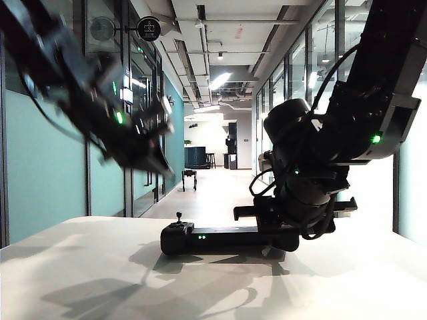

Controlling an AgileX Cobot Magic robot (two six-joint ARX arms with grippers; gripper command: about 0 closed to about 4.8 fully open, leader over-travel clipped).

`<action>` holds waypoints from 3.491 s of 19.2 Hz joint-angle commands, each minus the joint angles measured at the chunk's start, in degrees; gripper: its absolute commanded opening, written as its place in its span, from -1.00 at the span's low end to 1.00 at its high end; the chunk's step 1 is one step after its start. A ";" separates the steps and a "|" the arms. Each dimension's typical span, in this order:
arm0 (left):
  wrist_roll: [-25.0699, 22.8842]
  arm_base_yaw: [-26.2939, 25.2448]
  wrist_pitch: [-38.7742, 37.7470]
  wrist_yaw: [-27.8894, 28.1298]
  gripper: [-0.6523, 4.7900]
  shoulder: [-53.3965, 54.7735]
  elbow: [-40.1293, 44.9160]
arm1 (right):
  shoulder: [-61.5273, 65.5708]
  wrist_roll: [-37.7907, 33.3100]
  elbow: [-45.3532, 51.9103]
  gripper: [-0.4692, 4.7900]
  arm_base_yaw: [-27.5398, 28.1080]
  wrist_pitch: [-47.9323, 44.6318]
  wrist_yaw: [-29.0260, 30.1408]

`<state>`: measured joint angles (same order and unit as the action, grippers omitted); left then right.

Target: Push the left joystick on the remote control sitting on the white table forward to make the robot dog walk in a straight line until it approaches the door.

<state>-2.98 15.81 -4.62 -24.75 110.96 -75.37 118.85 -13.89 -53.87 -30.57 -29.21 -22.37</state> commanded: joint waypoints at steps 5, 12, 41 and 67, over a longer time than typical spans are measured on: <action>-0.04 0.04 -6.71 11.56 -0.78 -13.94 -0.09 | -0.37 2.38 -0.17 0.15 -0.07 1.03 1.99; 0.48 -0.02 -8.09 14.73 -0.78 -20.24 1.57 | -4.98 3.23 -0.13 0.38 -0.07 6.51 1.92; 3.85 -0.02 6.97 30.10 -0.78 -88.39 60.83 | -66.84 14.60 23.54 -0.83 -0.13 19.93 12.24; 3.85 0.02 -9.66 30.97 -0.78 -110.88 69.13 | -106.86 15.69 47.12 -0.83 -0.11 36.11 16.31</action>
<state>0.93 15.81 -14.85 6.48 0.05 -6.07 12.67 1.61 -6.61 -30.63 5.98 -5.30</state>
